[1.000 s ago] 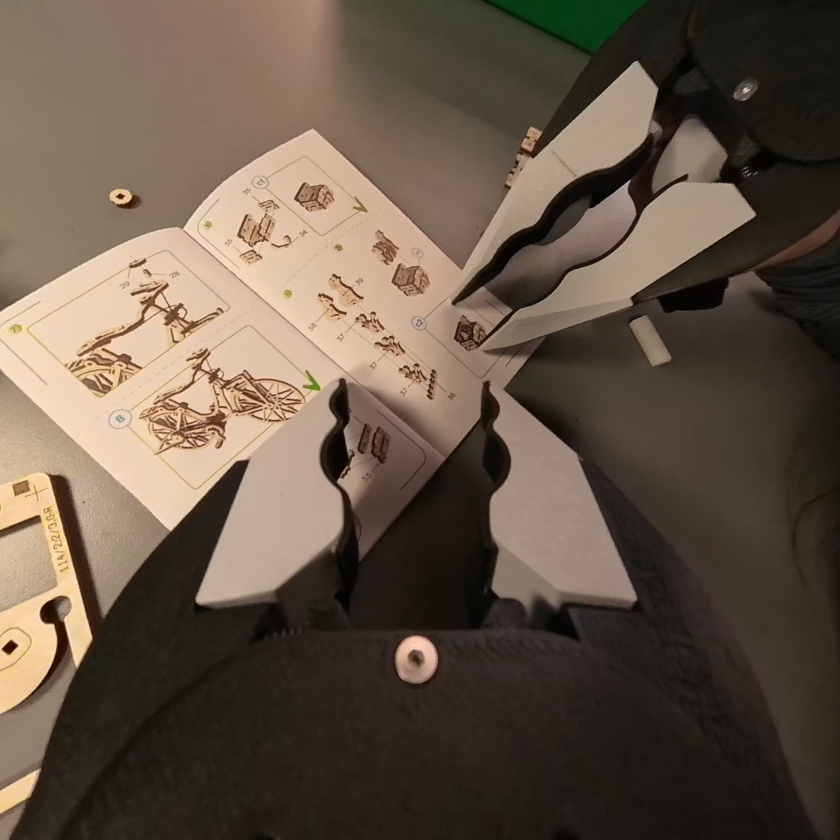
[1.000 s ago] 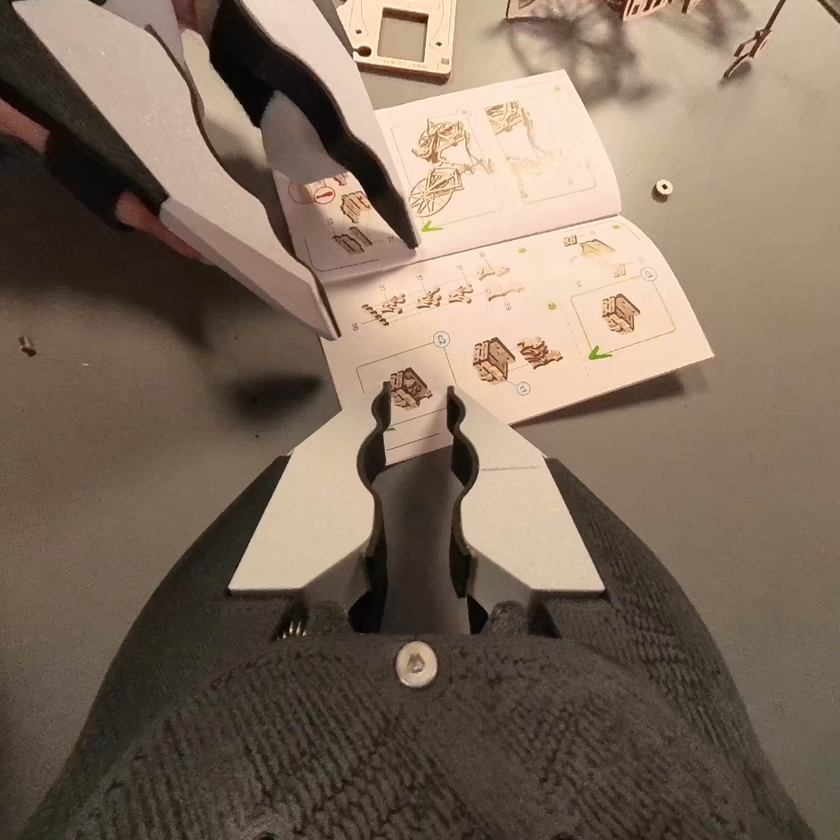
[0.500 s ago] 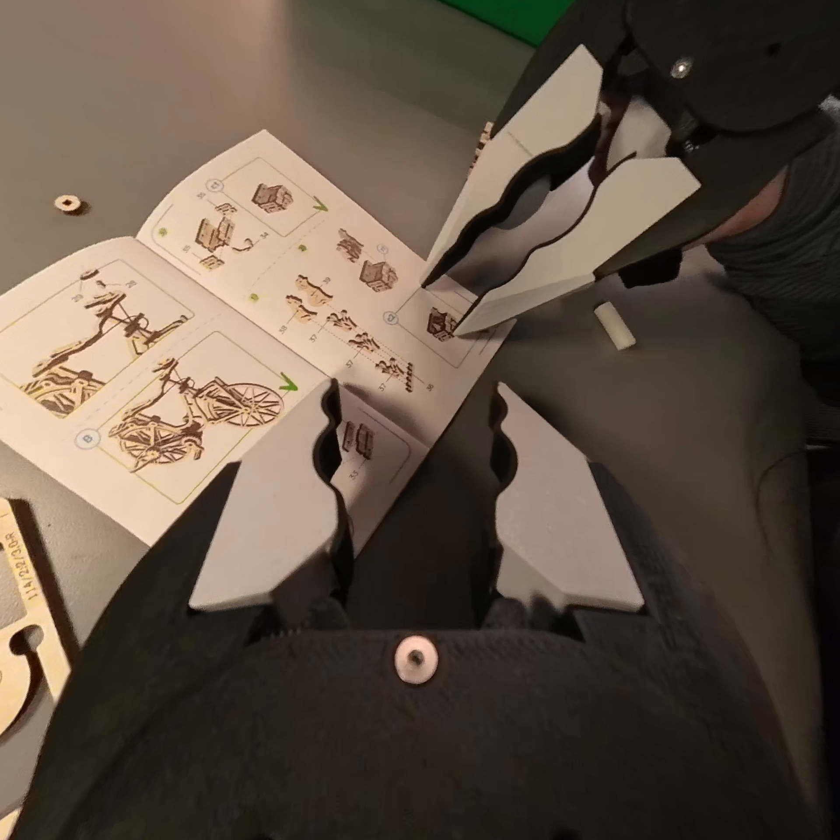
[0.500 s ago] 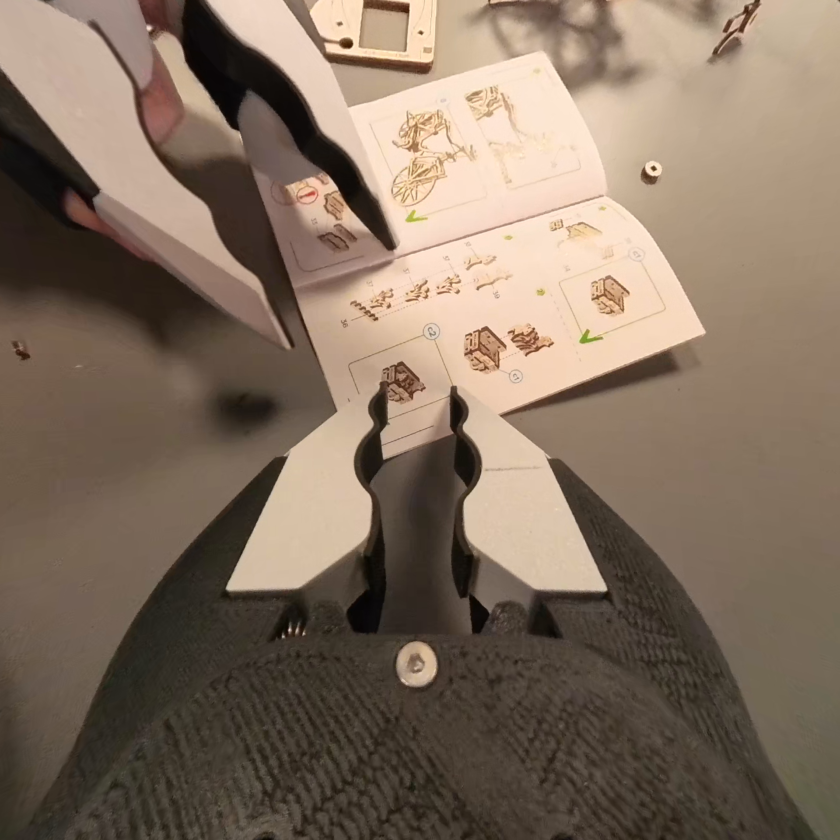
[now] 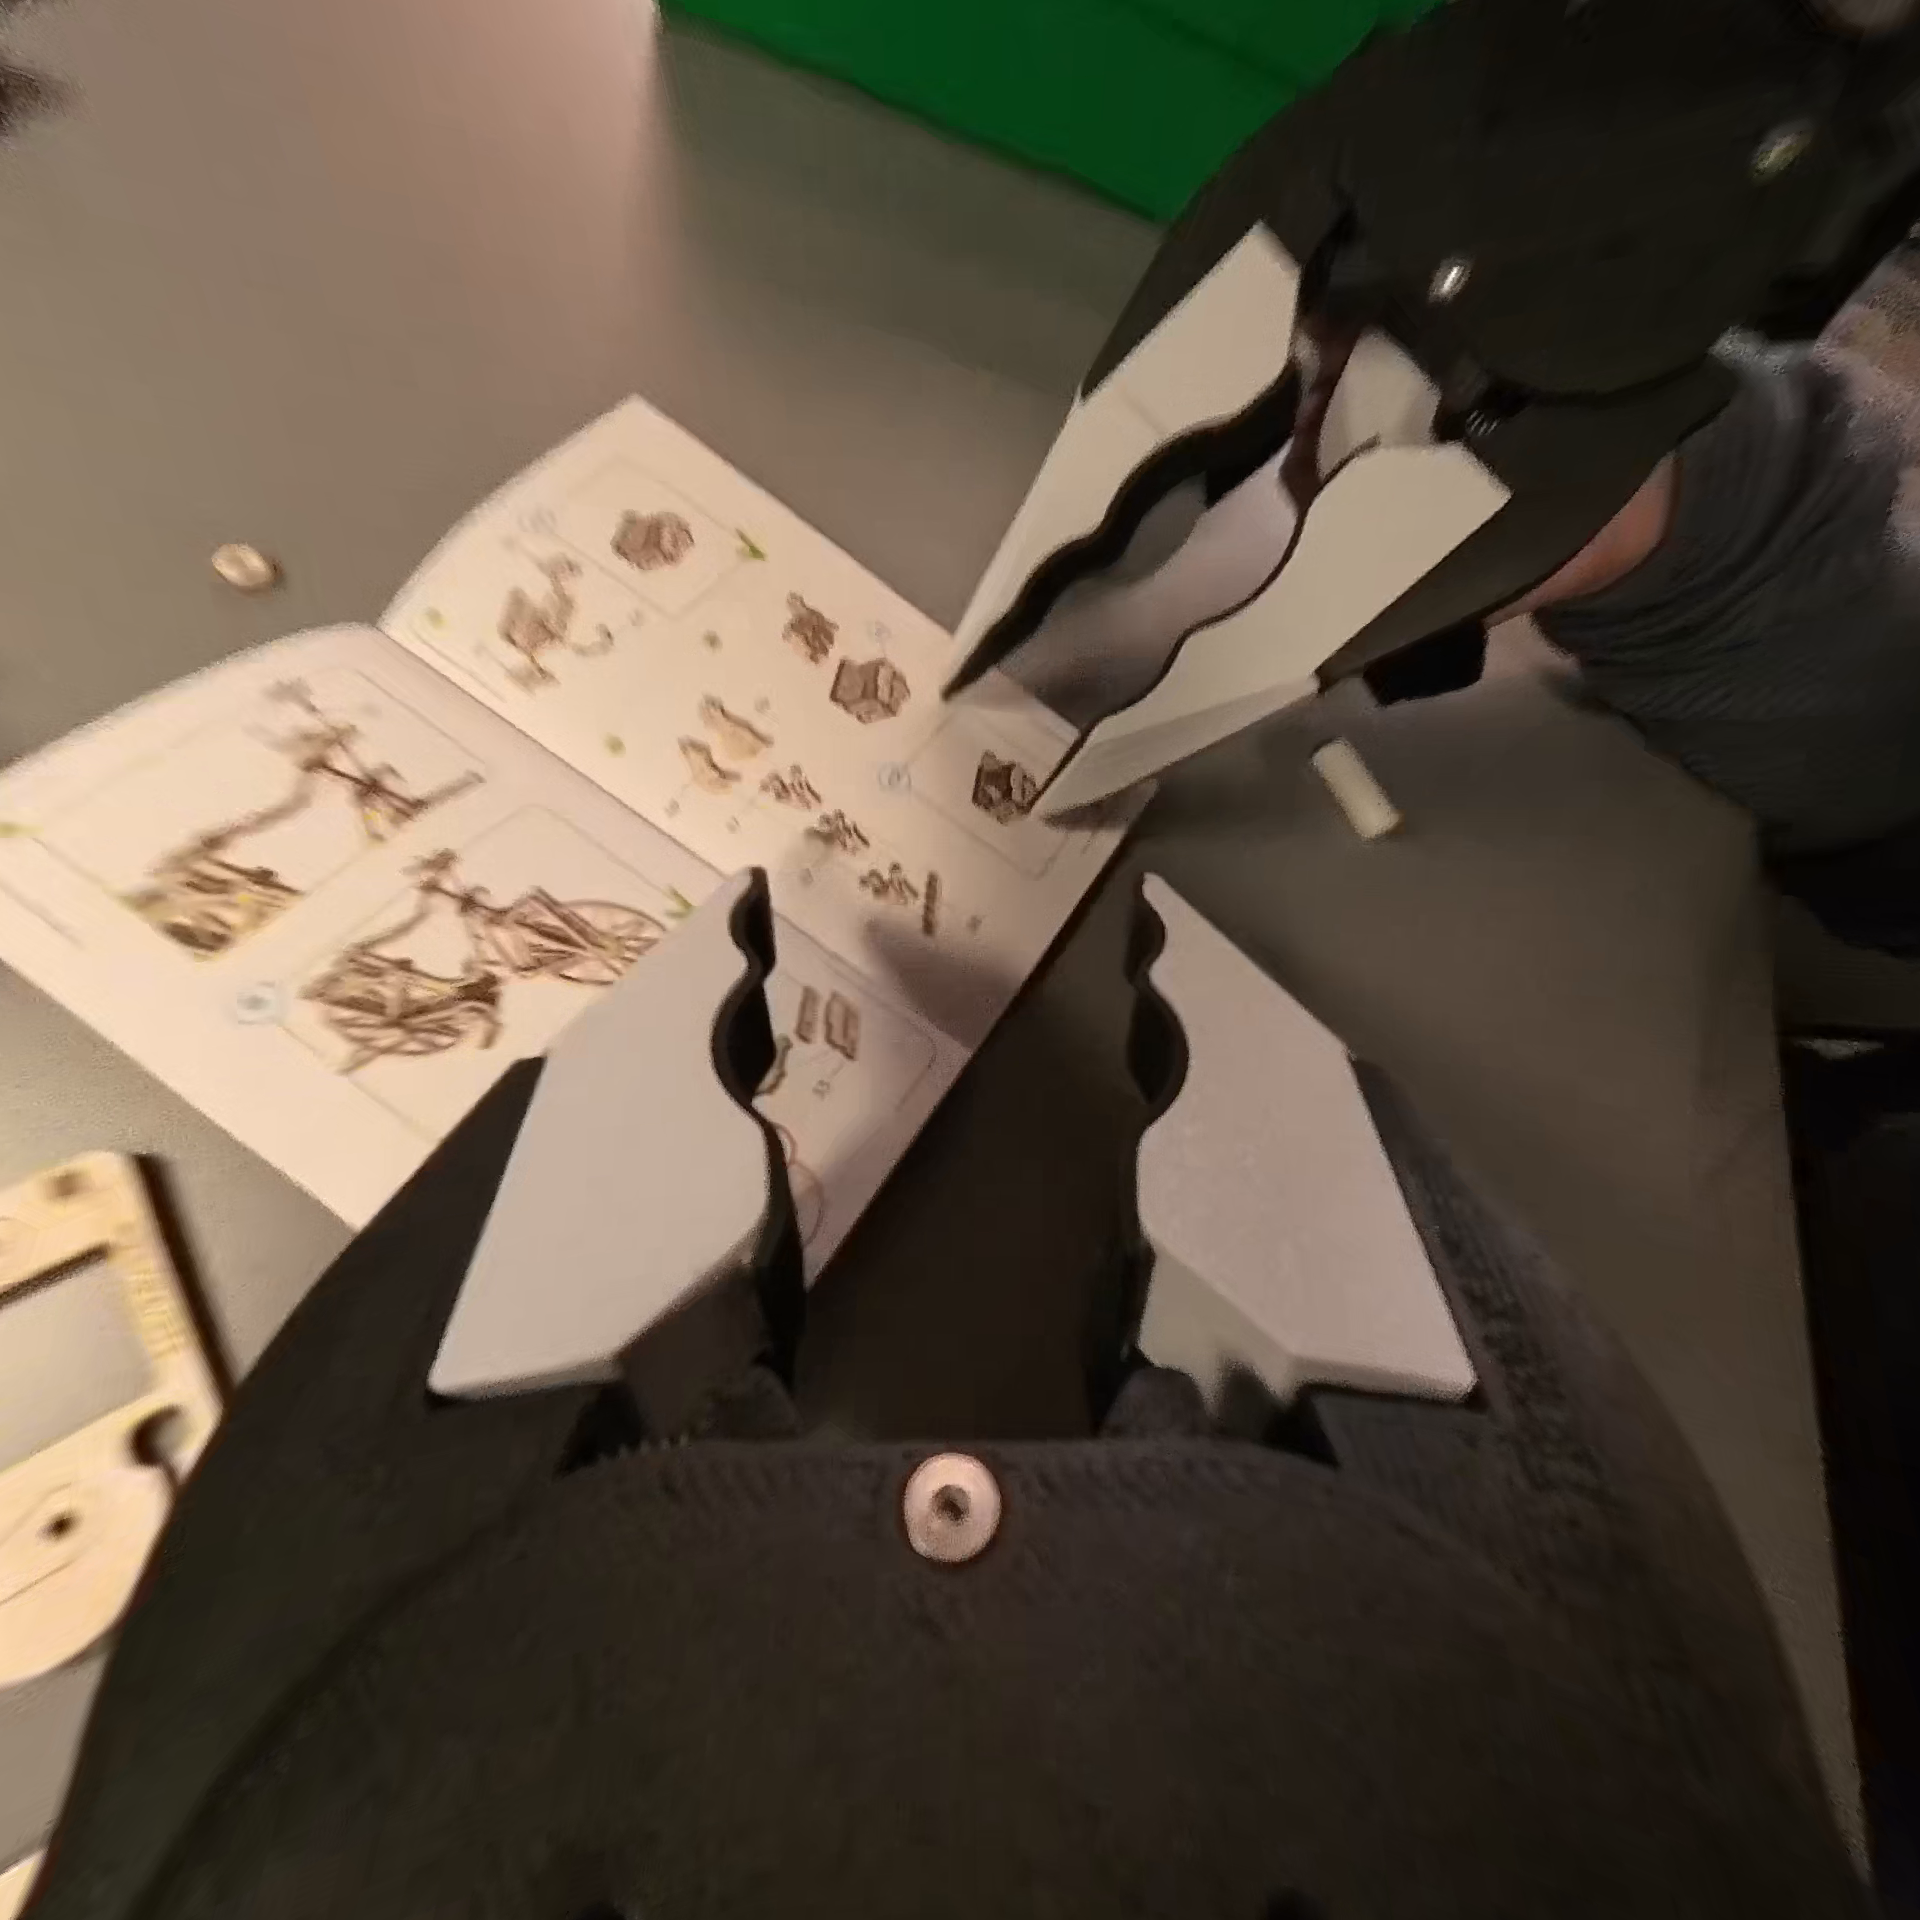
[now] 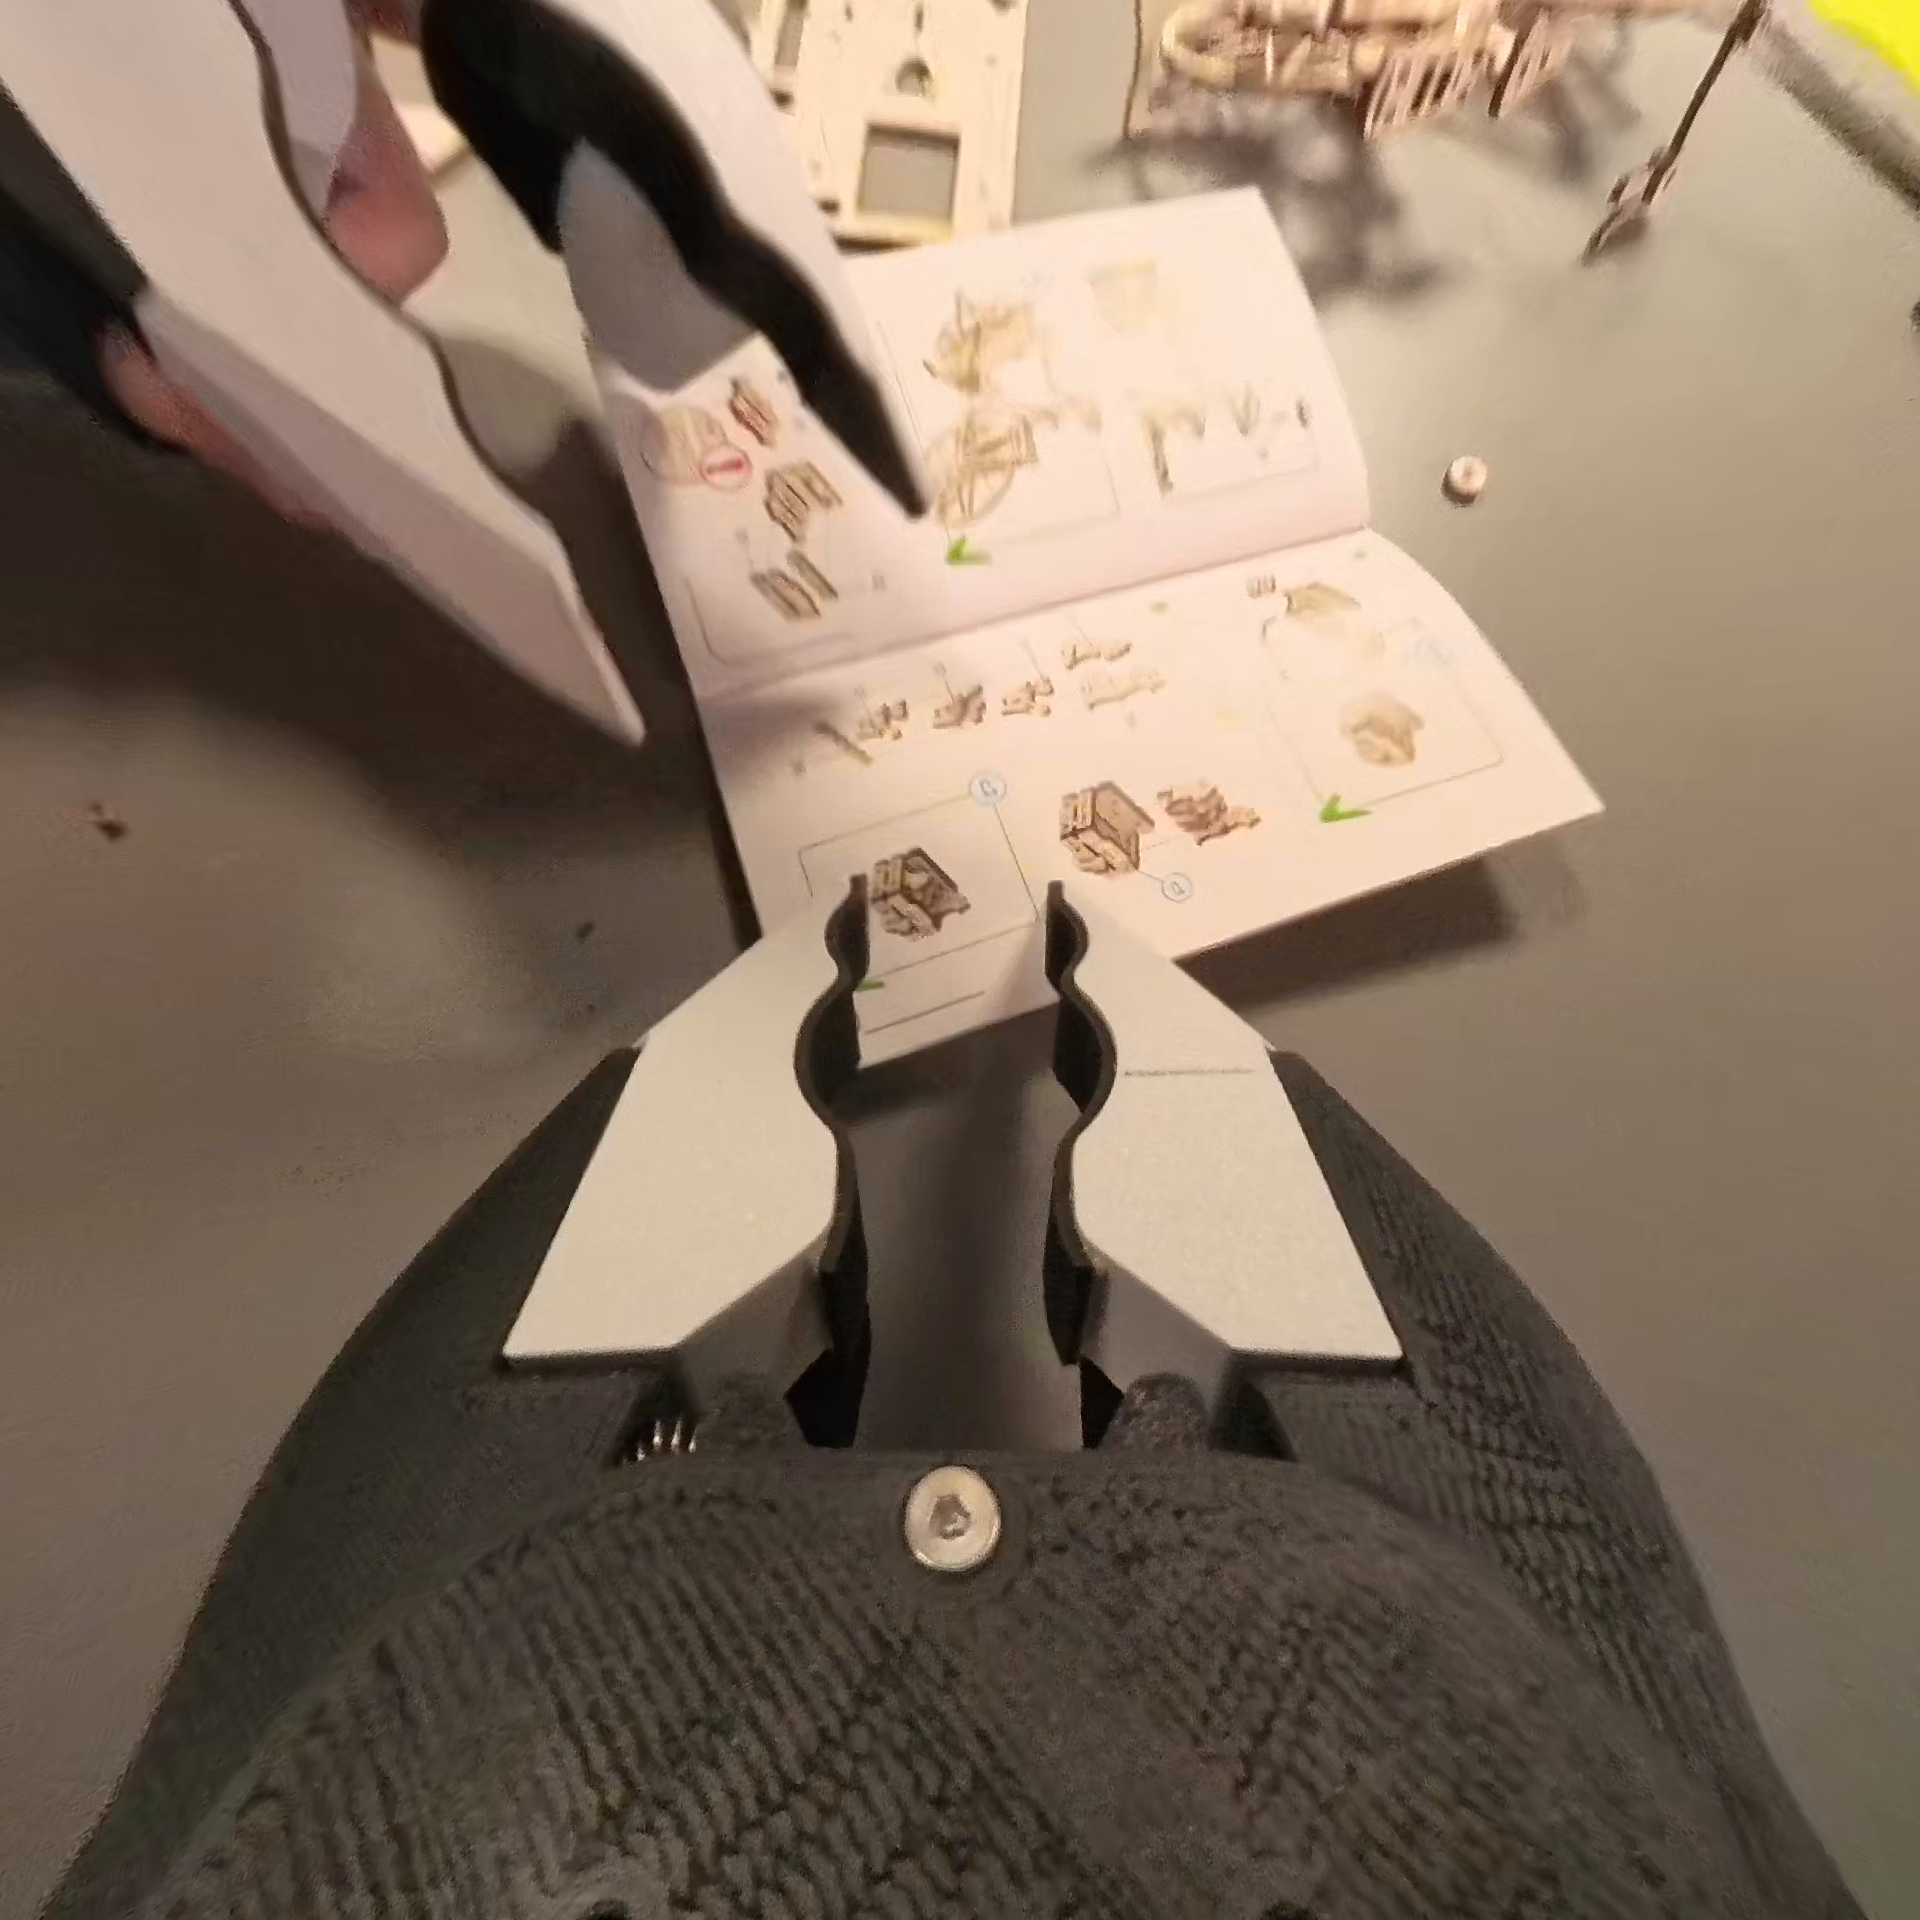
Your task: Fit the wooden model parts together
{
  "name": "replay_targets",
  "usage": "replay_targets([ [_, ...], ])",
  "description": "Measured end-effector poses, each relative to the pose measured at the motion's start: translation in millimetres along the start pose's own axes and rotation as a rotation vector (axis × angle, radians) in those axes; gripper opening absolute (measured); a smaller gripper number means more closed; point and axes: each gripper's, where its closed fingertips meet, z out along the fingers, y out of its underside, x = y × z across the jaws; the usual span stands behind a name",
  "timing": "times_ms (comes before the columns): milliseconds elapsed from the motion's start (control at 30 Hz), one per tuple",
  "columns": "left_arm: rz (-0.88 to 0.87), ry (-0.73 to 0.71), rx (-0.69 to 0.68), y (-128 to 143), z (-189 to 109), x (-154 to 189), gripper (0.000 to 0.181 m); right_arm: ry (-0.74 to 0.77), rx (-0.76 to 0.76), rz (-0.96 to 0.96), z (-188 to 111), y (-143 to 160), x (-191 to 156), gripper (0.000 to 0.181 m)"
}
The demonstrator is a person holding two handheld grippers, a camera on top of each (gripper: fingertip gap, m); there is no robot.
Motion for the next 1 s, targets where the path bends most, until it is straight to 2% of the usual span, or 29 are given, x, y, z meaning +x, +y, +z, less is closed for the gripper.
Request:
replay_targets([
  [100, 0.027, -0.071, 0.224, -43, -50, -7, 0.064, 0.040, 0.139, -0.051, -16, -26, 2, 0.034],
  [200, -0.040, -0.239, 0.453, -65, -137, -23, 0.057, 0.097, 0.259, -0.103, -38, -56, -2, 0.037],
  [300, -0.131, -0.403, 0.498, -40, -210, -29, 0.058, -0.061, 0.303, -0.154, -39, -90, -63, 0.036],
  [367, -0.166, -0.477, 0.502, -16, -241, -23, 0.059, -0.228, 0.262, -0.218, -22, -103, -121, 0.034],
  [433, -0.200, -0.523, 0.530, 4, -262, -14, 0.058, -0.300, 0.174, -0.346, 6, -107, -162, 0.033],
  [533, -0.258, -0.523, 0.572, 31, -280, -1, 0.057, -0.427, 0.006, -0.519, 48, -104, -203, 0.034],
  [667, -0.336, -0.492, 0.580, 63, -289, 11, 0.055, -0.486, -0.238, -0.686, 87, -95, -214, 0.041],
  [733, -0.360, -0.487, 0.585, 76, -293, 15, 0.054, -0.548, -0.326, -0.683, 93, -95, -219, 0.034],
  [767, -0.369, -0.488, 0.593, 81, -296, 16, 0.054, -0.565, -0.368, -0.675, 94, -95, -220, 0.025],
  [867, -0.400, -0.475, 0.613, 92, -298, 18, 0.047, -0.552, -0.448, -0.695, 96, -95, -217, 0.012],
  [1000, -0.473, -0.399, 0.576, 104, -279, 19, 0.044, -0.453, -0.380, -0.883, 91, -93, -224, 0.010],
])
